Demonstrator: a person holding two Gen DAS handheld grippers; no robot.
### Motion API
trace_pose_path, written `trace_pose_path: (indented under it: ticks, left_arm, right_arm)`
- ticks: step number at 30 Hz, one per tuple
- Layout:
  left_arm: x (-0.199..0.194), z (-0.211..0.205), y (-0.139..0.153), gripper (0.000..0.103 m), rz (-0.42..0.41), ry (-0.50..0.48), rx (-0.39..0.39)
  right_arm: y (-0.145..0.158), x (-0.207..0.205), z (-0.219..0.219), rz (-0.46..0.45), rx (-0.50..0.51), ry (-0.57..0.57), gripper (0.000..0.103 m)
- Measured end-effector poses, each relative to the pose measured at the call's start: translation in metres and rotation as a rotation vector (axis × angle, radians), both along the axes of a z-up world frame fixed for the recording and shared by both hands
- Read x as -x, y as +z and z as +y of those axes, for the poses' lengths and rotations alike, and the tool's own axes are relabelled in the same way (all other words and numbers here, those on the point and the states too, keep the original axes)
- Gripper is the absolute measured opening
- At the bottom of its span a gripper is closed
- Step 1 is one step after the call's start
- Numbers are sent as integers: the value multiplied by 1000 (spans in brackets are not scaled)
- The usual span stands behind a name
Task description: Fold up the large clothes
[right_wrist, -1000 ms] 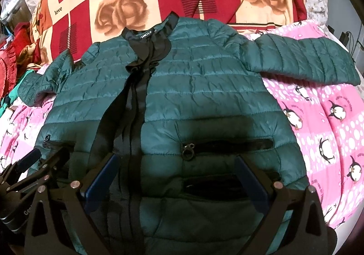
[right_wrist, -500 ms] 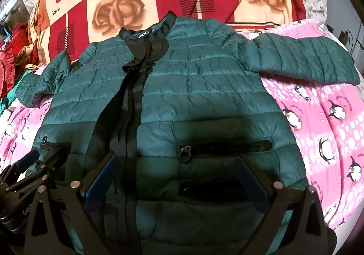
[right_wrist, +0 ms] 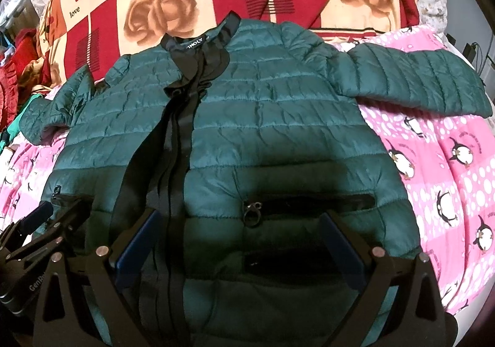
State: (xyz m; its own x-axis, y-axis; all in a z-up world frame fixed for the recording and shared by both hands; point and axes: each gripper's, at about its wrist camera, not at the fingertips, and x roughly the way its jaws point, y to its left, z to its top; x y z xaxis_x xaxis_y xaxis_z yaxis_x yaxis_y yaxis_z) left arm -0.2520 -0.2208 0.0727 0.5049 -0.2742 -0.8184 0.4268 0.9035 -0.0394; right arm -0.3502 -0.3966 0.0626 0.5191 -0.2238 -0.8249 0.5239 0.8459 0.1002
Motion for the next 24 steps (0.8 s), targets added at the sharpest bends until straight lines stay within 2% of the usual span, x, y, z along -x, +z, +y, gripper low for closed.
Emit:
trace_pose_path:
  ticks: [24]
  left_arm:
    - [-11,-3,-4,52,14,14,0]
  right_arm:
    - [-2,-13,-3,14,33,13,103]
